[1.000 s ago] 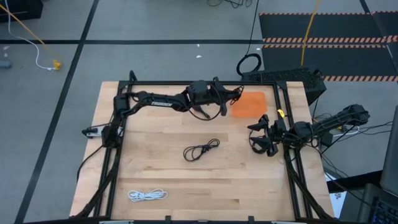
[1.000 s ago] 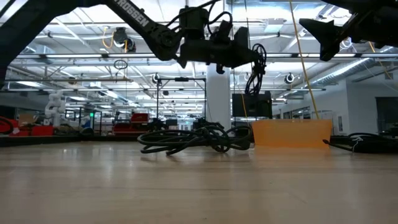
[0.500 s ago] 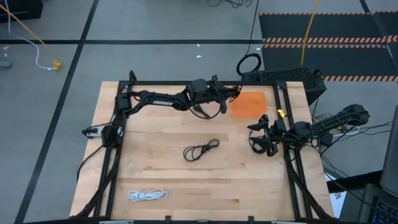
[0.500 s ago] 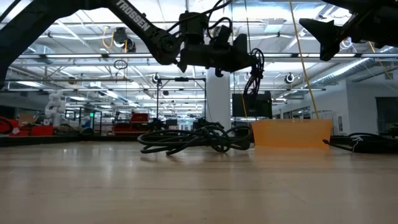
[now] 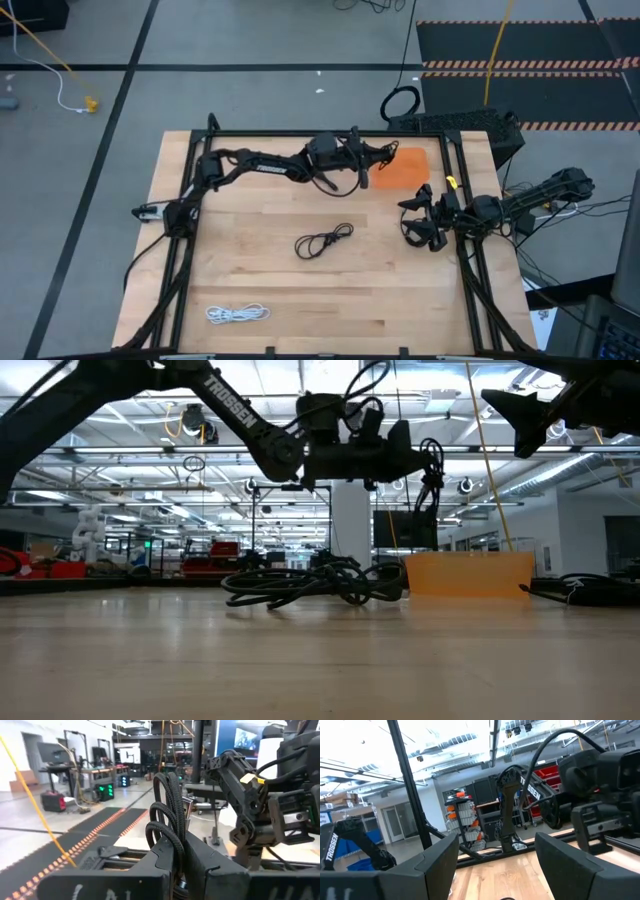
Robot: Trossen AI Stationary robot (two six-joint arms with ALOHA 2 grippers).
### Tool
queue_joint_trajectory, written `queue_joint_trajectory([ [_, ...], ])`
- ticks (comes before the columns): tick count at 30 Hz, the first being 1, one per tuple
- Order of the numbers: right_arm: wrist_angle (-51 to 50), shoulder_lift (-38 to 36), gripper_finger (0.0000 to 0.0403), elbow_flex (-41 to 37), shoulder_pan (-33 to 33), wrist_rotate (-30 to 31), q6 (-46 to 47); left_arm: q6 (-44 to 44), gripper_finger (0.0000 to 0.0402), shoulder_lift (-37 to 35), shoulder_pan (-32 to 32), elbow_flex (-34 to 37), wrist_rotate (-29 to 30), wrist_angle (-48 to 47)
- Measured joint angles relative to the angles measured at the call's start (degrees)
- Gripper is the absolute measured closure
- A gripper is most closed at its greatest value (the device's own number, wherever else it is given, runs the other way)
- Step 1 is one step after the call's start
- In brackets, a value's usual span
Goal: Pick and place USB-C Cables
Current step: Put the black charger cable into the orange bin
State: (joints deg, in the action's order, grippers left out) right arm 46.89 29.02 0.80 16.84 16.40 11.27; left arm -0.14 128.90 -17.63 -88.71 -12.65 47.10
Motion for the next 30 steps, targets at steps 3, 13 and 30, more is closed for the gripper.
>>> queue_joint_trajectory([
  [3,-0.05,0.02,0.0149,0.00,0.01,0.00,-0.01,-0.67,0.0376,1.68,0.04,-2.22,-0.84,-0.22],
  [13,-0.02,0.02,0.0149,0.00,0.00,0.00,-0.02,-0.43,0.0376,2.38,-0.12,-3.24,-0.36,-5.06],
  [30,-0.02,0.02,0.0149,0.01,0.00,0.00,-0.01,2.67,0.0376,2.34,-0.35,-3.24,2.23,-8.90],
])
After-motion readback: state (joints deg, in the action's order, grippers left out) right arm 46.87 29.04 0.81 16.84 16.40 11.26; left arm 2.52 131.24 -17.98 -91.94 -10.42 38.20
